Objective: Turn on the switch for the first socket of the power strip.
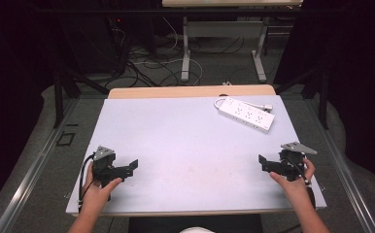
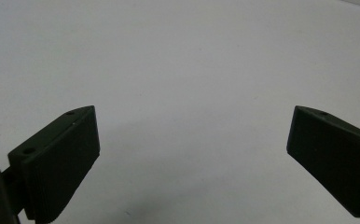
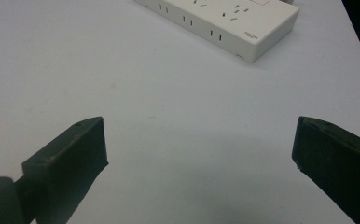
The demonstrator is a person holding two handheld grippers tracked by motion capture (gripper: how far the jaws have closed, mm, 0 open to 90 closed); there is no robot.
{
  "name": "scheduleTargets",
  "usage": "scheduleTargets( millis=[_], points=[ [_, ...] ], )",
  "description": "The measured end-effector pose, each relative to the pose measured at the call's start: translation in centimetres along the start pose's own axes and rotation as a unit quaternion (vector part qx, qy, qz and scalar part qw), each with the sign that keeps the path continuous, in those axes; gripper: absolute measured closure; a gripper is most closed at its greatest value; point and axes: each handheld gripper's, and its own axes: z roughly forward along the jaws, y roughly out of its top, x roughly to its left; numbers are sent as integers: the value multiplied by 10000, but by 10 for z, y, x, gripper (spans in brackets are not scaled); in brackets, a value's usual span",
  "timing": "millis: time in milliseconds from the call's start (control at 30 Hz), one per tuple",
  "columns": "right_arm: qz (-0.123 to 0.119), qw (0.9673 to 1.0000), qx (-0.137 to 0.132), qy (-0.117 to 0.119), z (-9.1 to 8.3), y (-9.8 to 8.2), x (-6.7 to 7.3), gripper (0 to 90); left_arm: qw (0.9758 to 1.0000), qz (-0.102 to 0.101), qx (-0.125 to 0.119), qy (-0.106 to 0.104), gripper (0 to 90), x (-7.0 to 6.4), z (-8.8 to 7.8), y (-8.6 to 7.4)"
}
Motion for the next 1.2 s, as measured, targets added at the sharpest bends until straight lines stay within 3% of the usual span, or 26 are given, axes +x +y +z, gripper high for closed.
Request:
scheduleTargets(
  millis=[433, 833, 1200],
  points=[
    [-98, 9998, -86, 116, 0, 12, 2, 71, 10000, -80, 2, -3, 26, -3, -3, -1],
    [-348, 9989, 163, 264, 1, 37, 5, 146, 10000, -76, -41, 39, 30, -3, -4, -2],
    [-573, 9967, 431, 377, 10, 65, 9, 148, 9999, -118, -44, 75, 40, -3, -3, -3]
  ],
)
